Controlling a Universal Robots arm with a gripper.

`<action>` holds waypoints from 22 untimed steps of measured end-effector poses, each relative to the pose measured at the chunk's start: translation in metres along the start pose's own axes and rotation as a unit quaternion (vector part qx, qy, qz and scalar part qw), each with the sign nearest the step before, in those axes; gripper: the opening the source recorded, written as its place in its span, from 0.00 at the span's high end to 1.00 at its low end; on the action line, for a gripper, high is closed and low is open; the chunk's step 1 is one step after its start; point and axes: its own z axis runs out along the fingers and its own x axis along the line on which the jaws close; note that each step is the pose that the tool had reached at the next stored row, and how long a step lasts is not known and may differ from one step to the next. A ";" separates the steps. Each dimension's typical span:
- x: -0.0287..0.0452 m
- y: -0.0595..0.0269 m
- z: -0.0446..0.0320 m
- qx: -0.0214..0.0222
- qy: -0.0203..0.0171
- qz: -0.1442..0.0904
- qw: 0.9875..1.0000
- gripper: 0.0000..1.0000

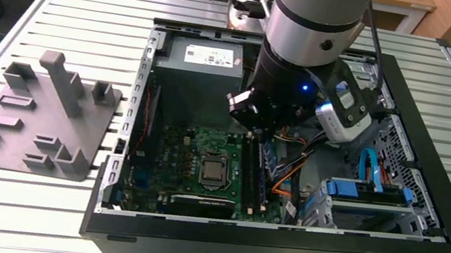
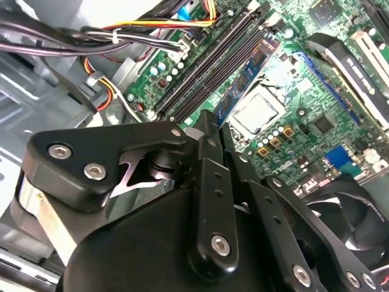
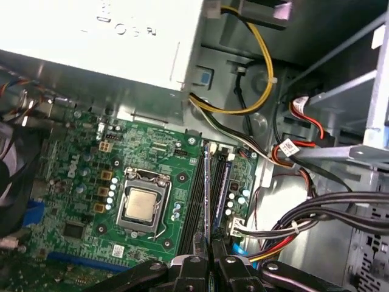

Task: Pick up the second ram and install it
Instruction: 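Insert the second ram into the second slot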

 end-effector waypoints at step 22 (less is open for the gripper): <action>0.0001 -0.0001 0.0014 0.004 -0.005 0.099 0.995 0.86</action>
